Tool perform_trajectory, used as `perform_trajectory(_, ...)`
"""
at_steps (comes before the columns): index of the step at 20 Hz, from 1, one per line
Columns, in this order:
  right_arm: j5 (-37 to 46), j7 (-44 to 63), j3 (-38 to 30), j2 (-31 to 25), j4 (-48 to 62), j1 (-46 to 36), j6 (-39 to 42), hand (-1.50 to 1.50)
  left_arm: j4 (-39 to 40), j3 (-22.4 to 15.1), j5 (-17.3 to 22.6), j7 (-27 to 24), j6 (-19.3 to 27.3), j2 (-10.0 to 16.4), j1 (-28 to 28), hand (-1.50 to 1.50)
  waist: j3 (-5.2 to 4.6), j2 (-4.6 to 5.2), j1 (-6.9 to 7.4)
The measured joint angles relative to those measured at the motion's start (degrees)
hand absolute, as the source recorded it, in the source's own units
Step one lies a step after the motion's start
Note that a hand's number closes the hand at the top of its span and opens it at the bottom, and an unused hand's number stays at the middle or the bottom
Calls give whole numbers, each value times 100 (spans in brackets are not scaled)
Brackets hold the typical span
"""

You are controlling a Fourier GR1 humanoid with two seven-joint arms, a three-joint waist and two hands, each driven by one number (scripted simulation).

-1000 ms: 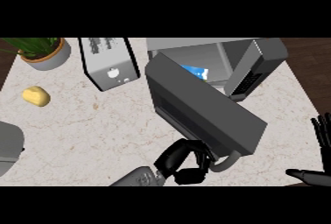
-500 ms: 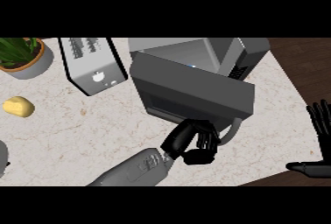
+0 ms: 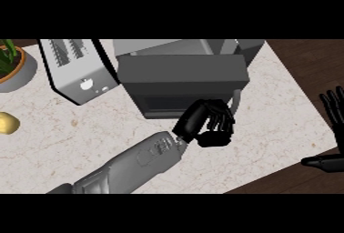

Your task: Pick up the milk, place it into the microwave and close the microwave

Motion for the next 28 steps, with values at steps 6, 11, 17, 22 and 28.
perform_trajectory(6, -203, 223, 80, -95, -175, -229, 198, -150, 327, 133, 287, 42, 144, 25, -436, 150, 12, 89, -204)
perform_trajectory(11, -359, 391, 146, -157, -303, -399, 341, -150, 502, 298, 497, 20, 253, 71, -822, 150, 21, 133, -354)
perform_trajectory(17, -562, 624, 282, -233, -513, -623, 588, -150, 686, 413, 703, -38, 301, -47, -1284, 150, 42, 201, -498)
perform_trajectory(22, -677, 875, 464, -312, -699, -744, 802, -150, 724, 422, 837, -114, 335, 31, -1419, 150, 45, 219, -560)
perform_trajectory(28, -605, 1091, 778, -546, -1138, -956, 1113, 150, 769, 380, 998, -147, 346, 52, -1466, 150, 47, 215, -594)
